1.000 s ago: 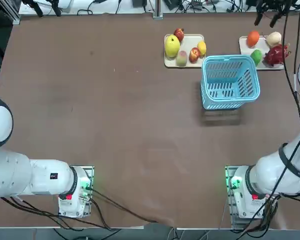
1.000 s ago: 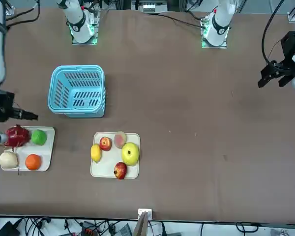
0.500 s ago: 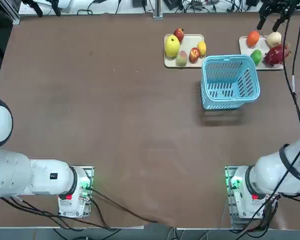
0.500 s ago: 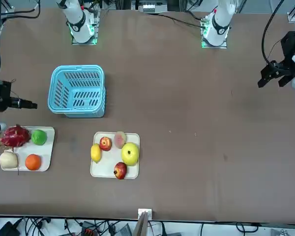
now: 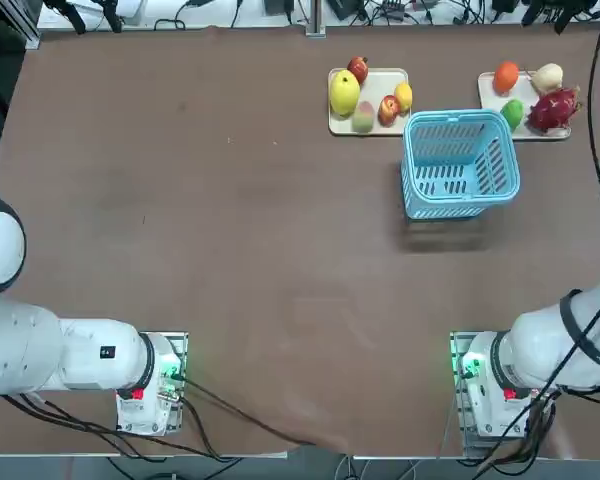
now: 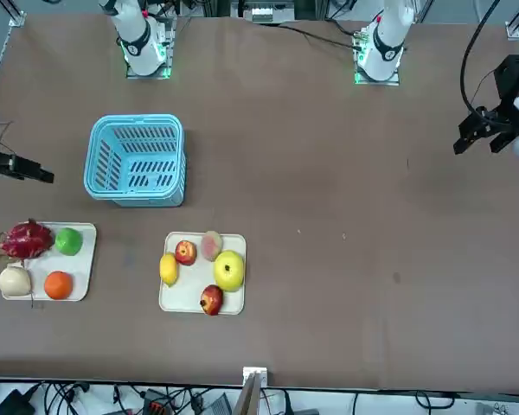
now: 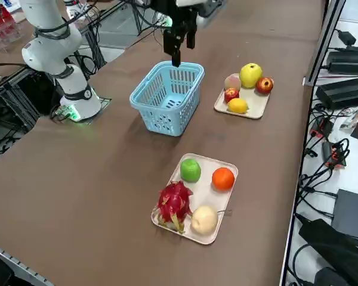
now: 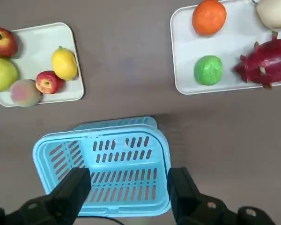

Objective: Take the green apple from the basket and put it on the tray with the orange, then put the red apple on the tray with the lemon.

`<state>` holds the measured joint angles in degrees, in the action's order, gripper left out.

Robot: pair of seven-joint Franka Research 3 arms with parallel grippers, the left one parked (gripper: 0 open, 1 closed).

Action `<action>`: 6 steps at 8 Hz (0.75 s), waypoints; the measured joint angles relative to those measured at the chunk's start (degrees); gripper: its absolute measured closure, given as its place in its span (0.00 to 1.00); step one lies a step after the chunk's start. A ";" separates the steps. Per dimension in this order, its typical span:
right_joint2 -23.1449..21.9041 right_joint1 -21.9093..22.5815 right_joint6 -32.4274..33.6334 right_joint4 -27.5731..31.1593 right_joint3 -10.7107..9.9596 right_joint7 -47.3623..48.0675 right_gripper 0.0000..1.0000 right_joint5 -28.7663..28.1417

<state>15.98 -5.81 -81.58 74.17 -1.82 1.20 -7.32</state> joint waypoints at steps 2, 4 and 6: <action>-2.06 0.40 2.09 -0.50 0.25 0.28 0.00 0.80; -5.00 2.94 1.82 2.67 0.51 0.07 0.00 3.98; -9.05 4.77 -0.72 9.45 0.59 -1.60 0.00 5.32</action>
<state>6.93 -1.04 -82.30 83.62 -1.23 -0.40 -2.00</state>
